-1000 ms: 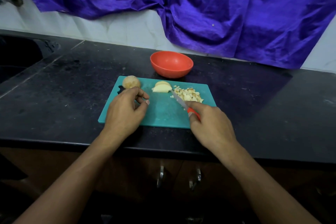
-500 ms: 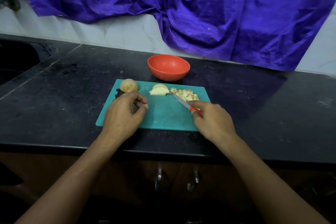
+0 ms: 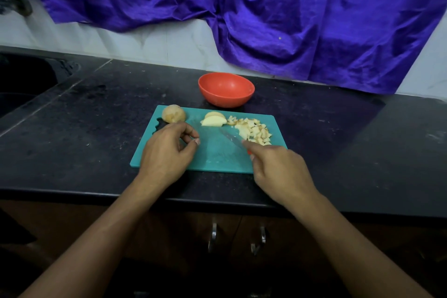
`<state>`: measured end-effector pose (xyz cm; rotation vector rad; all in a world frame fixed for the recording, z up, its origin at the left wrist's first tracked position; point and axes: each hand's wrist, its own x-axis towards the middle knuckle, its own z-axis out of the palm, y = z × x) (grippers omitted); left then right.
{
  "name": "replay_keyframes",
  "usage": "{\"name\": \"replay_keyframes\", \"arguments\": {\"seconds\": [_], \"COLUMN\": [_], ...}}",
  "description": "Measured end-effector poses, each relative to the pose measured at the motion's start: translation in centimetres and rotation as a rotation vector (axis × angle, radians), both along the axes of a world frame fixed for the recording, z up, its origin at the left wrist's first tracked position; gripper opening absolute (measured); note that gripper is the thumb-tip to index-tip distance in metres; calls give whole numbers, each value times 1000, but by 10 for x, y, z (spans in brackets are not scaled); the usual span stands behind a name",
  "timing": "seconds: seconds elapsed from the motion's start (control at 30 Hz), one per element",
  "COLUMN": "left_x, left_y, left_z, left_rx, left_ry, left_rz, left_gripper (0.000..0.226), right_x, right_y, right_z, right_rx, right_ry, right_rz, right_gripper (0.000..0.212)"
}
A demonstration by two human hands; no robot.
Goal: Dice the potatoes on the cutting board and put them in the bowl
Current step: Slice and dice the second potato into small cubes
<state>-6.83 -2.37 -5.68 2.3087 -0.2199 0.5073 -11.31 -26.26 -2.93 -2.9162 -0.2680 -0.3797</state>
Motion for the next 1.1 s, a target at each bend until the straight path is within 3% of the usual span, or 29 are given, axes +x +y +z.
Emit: {"name": "replay_keyframes", "arguments": {"seconds": [0.27,0.53,0.8,1.0,1.1], "left_x": [22,73,76,70,64], "left_y": [-14,-32,-30,-26,-21], "left_z": [14,21,11,15,15], "left_rx": [130,394,309,198,134], "left_ry": [-1,19,15,86,121], "left_rz": [-13,-28,6,-37,-80], "left_gripper": [14,38,23,32,23], "right_x": [14,15,15,14,14], "right_y": [5,2,3,4,4], "right_z": [-8,-16,-16,-16,-16], "right_rx": [267,344,323,330,333], "right_ry": [-80,-118,-107,-103,-94], "right_rz": [-44,-45,-51,-63,-70], "right_gripper": [42,41,41,41,41]}}
